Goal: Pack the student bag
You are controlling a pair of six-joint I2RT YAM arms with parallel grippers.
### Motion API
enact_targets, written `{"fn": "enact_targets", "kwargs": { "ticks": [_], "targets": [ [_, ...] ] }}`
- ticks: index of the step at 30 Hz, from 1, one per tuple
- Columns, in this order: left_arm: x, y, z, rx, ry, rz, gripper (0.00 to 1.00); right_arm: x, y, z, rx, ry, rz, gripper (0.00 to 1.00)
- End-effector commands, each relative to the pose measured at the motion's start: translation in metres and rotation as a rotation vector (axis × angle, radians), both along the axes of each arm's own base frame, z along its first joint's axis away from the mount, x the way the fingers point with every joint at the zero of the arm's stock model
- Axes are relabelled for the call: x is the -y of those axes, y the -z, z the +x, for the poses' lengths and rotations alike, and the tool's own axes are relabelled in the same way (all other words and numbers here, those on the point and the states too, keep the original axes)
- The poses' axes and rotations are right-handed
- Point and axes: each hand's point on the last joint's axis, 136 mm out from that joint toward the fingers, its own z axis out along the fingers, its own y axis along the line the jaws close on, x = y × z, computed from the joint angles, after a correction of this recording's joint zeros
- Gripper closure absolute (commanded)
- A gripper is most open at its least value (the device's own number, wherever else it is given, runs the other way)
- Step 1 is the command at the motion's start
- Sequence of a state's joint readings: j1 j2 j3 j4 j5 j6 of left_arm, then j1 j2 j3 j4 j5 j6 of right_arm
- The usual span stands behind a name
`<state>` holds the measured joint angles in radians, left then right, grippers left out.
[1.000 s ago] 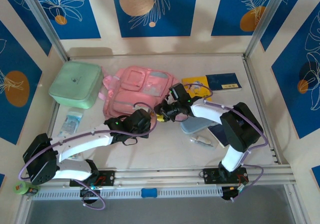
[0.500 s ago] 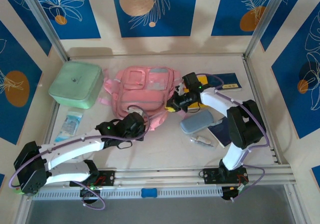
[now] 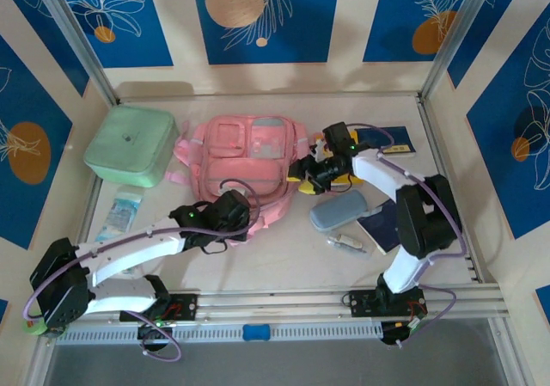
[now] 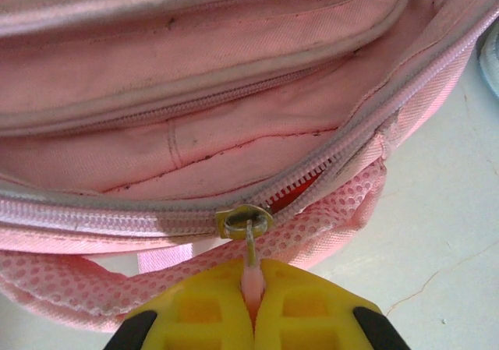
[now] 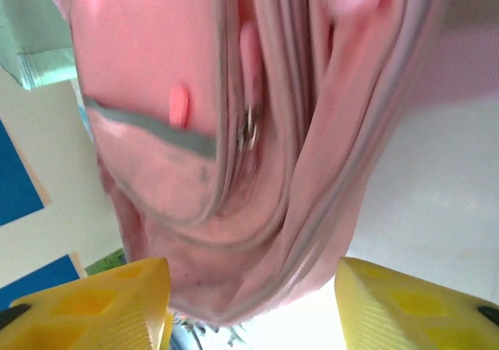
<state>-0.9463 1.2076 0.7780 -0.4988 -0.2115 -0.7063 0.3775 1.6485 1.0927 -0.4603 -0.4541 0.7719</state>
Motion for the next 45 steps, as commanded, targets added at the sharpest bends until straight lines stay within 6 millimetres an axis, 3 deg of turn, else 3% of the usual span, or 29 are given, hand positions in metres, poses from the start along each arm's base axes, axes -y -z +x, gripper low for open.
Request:
{"fn": "enact_targets", "kwargs": {
  "ticks": [1, 6, 14, 19, 22, 24, 27, 39, 41, 45],
  "targets": [
    [0.017, -0.023, 0.011, 0.045, 0.026, -0.059, 1.00, -0.018, -0.012, -0.037, -0.072, 0.031, 0.070, 0.36],
    [0.023, -0.023, 0.012, 0.046, 0.034, -0.081, 1.00, -0.043, -0.008, -0.058, -0.152, 0.128, 0.066, 0.29],
    [0.027, -0.024, 0.010, 0.040, 0.055, -0.096, 1.00, -0.072, 0.007, -0.043, -0.163, 0.283, 0.008, 0.27],
    [0.028, -0.026, 0.009, 0.033, 0.070, -0.092, 1.00, -0.083, 0.021, -0.036, -0.115, 0.253, -0.078, 0.45],
    [0.033, -0.028, 0.005, 0.036, 0.107, -0.119, 1.00, -0.087, 0.028, -0.033, -0.074, 0.180, -0.121, 0.77],
    [0.036, -0.030, -0.002, 0.016, 0.142, -0.132, 1.00, -0.088, 0.029, -0.034, -0.029, 0.102, -0.139, 0.90],
    [0.024, -0.023, -0.008, -0.007, 0.113, -0.118, 1.00, -0.075, 0.028, -0.037, 0.041, 0.012, -0.208, 1.00],
    [-0.049, 0.007, -0.016, -0.032, -0.044, 0.054, 1.00, 0.009, 0.008, -0.025, 0.154, -0.084, -0.194, 1.00],
    [-0.058, 0.013, -0.012, -0.049, -0.082, 0.062, 1.00, 0.016, 0.005, -0.021, 0.151, -0.069, -0.180, 1.00],
    [-0.060, 0.019, 0.002, -0.050, -0.101, 0.023, 1.00, 0.014, -0.001, -0.020, 0.201, -0.109, -0.191, 1.00]
  ]
}}
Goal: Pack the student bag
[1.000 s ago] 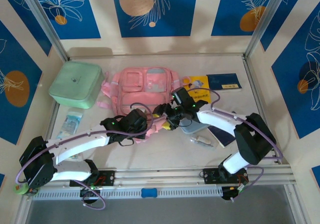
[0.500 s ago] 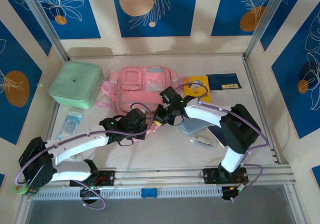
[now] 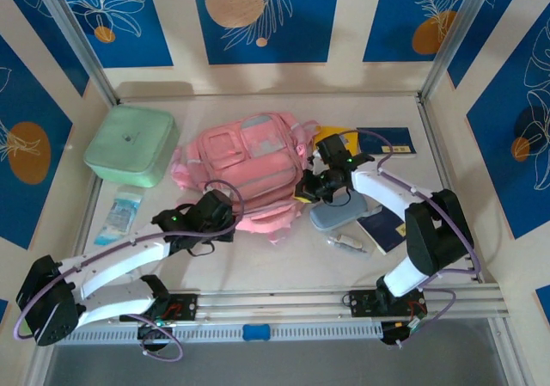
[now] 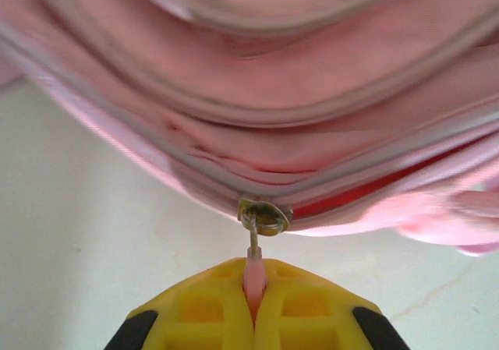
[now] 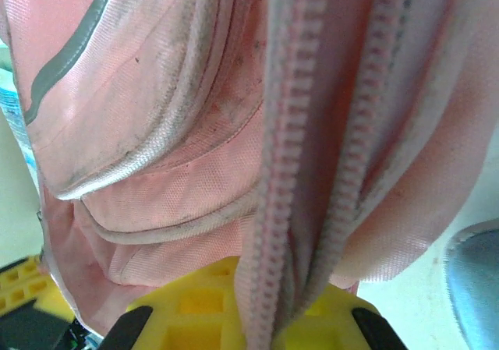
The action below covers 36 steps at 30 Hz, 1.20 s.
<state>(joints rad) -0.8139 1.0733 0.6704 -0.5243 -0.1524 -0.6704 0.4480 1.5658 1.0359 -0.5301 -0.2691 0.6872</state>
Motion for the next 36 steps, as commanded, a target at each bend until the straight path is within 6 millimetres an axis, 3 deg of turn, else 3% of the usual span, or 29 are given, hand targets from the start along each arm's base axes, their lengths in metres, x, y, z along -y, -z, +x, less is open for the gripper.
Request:
{"fn": "enact_targets", "kwargs": {
  "ticks": [1, 7, 11, 17, 21, 29, 36],
  "targets": [
    [-0.015, 0.009, 0.004, -0.027, -0.031, 0.029, 1.00, 0.002, -0.014, 0.003, 0.118, -0.067, -0.016, 1.00],
    [0.012, -0.014, 0.012, 0.056, 0.043, -0.119, 1.00, -0.018, -0.033, -0.020, 0.267, -0.218, -0.001, 0.57],
    [0.014, -0.023, 0.013, 0.076, 0.063, -0.126, 1.00, -0.041, -0.064, -0.045, 0.495, -0.384, 0.047, 0.44],
    [0.017, -0.028, 0.013, 0.098, 0.080, -0.146, 1.00, -0.073, -0.086, -0.069, 0.815, -0.631, 0.101, 0.42],
    [0.014, -0.029, 0.013, 0.101, 0.072, -0.140, 1.00, -0.093, -0.089, -0.078, 0.963, -0.775, 0.175, 0.40],
    [0.017, -0.032, 0.012, 0.100, 0.077, -0.160, 1.00, -0.135, -0.069, -0.077, 1.012, -0.980, 0.225, 0.40],
    [0.015, -0.031, 0.013, 0.103, 0.073, -0.151, 1.00, -0.163, -0.041, -0.070, 0.987, -1.071, 0.220, 0.49]
  ]
}}
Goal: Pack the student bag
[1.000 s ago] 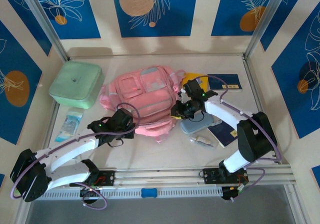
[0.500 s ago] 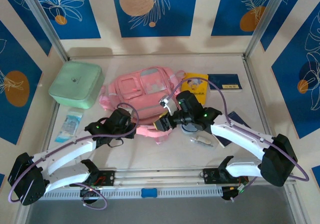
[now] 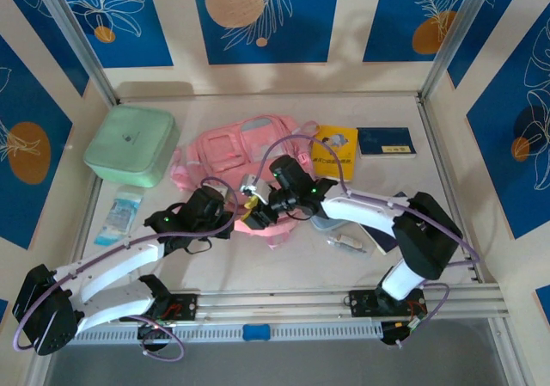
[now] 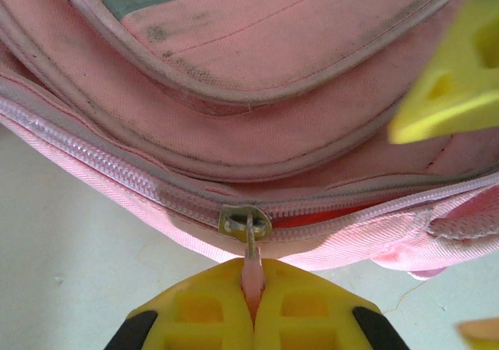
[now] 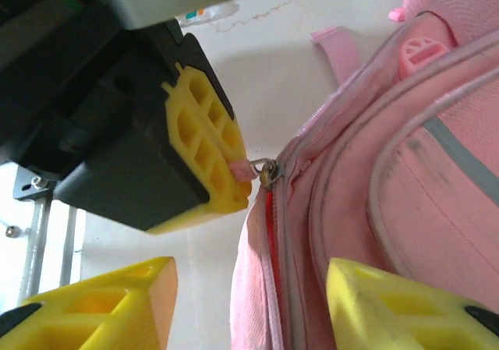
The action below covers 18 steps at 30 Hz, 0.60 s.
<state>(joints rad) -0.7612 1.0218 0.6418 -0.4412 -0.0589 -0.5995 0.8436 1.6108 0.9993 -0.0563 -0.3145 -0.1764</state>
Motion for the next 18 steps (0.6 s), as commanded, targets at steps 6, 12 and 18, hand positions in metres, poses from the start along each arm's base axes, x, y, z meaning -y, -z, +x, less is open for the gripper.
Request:
{"fn": "enact_targets", "kwargs": {
  "ticks": [6, 12, 18],
  "targets": [
    [0.005, -0.019, 0.009, 0.060, 0.007, -0.047, 1.00, -0.022, 0.013, -0.004, 0.023, -0.111, 0.013, 0.62],
    [-0.001, -0.019, 0.012, 0.063, -0.013, -0.024, 1.00, -0.023, 0.022, -0.010, 0.005, -0.139, -0.016, 0.78],
    [-0.013, -0.020, 0.014, 0.068, -0.053, 0.000, 1.00, -0.018, 0.009, -0.014, 0.038, -0.142, -0.013, 1.00]
  ]
}}
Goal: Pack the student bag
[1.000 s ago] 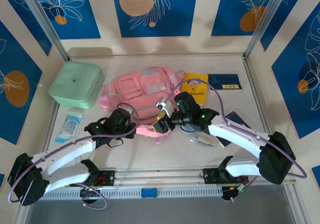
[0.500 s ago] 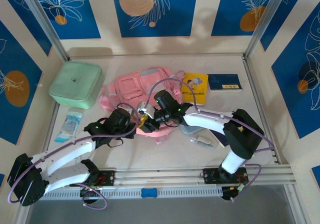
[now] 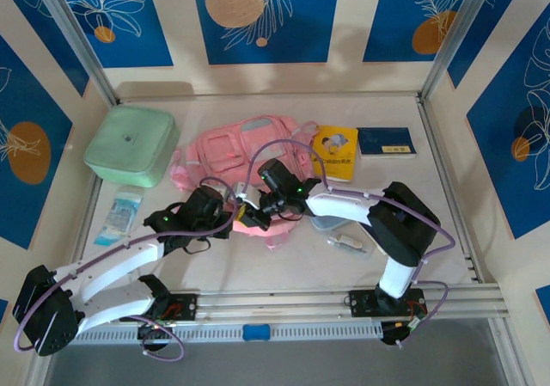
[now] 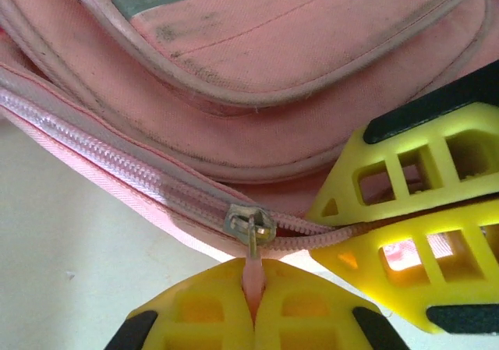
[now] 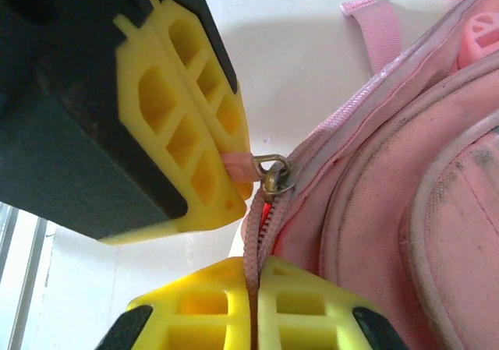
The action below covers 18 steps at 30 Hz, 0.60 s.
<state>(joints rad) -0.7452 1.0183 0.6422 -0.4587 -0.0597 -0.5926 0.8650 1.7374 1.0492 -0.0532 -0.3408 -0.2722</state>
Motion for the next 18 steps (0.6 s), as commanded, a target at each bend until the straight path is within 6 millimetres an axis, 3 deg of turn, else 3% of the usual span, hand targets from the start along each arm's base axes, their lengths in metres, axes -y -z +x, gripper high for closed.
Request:
{"fn": "enact_targets", "kwargs": {
  "ticks": [1, 6, 13, 18],
  "targets": [
    [-0.012, -0.022, 0.015, 0.074, -0.058, -0.007, 1.00, 0.000, -0.025, -0.011, 0.028, -0.043, 0.035, 1.00],
    [-0.050, -0.030, 0.021, 0.056, -0.166, 0.099, 1.00, 0.005, -0.042, -0.021, 0.001, -0.046, 0.032, 1.00],
    [-0.099, -0.020, 0.047, 0.004, -0.330, 0.140, 1.00, 0.007, -0.060, -0.031, -0.003, -0.035, 0.049, 1.00],
    [-0.115, -0.024, 0.075, 0.010, -0.392, 0.058, 1.00, 0.002, -0.054, -0.041, 0.024, -0.040, 0.012, 1.00]
  ]
}}
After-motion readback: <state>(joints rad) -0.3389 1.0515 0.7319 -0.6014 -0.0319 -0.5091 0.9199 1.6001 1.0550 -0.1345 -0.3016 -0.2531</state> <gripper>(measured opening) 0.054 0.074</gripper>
